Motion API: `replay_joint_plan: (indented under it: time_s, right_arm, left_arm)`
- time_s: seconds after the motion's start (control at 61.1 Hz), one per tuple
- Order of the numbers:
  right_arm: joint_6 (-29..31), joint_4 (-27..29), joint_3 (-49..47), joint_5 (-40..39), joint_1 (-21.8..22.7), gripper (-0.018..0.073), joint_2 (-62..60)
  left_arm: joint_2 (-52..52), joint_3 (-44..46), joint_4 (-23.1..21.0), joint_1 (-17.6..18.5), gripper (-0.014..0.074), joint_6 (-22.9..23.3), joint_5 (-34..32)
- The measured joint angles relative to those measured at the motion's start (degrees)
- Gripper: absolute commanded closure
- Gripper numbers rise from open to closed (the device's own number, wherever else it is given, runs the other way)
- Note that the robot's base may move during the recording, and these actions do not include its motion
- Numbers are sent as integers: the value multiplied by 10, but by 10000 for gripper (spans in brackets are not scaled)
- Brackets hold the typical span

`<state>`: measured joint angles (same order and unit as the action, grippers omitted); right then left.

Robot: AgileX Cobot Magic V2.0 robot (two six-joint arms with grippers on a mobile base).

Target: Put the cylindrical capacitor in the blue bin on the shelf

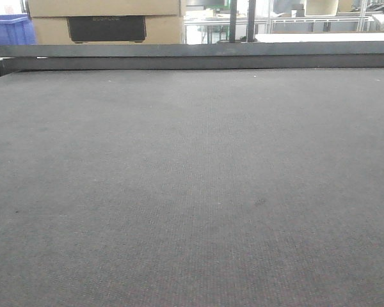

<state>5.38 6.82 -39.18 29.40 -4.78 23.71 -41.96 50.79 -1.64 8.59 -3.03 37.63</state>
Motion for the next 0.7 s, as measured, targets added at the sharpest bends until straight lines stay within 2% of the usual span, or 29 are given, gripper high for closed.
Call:
replay_joint_plan:
  time_s: [0.246, 0.524, 0.704]
  right_arm:
    - [0, -2, -29, 27, 0, 691, -46]
    - [0, -2, -30, 48, 0, 691, -46]
    - [0, -2, -30, 48, 0, 691, -46]
  left_arm:
    - [15, 0, 0, 1, 707, 0, 0]
    - [21, 0, 0, 37, 707, 0, -1]
    - [21, 0, 0, 39, 707, 0, -1]
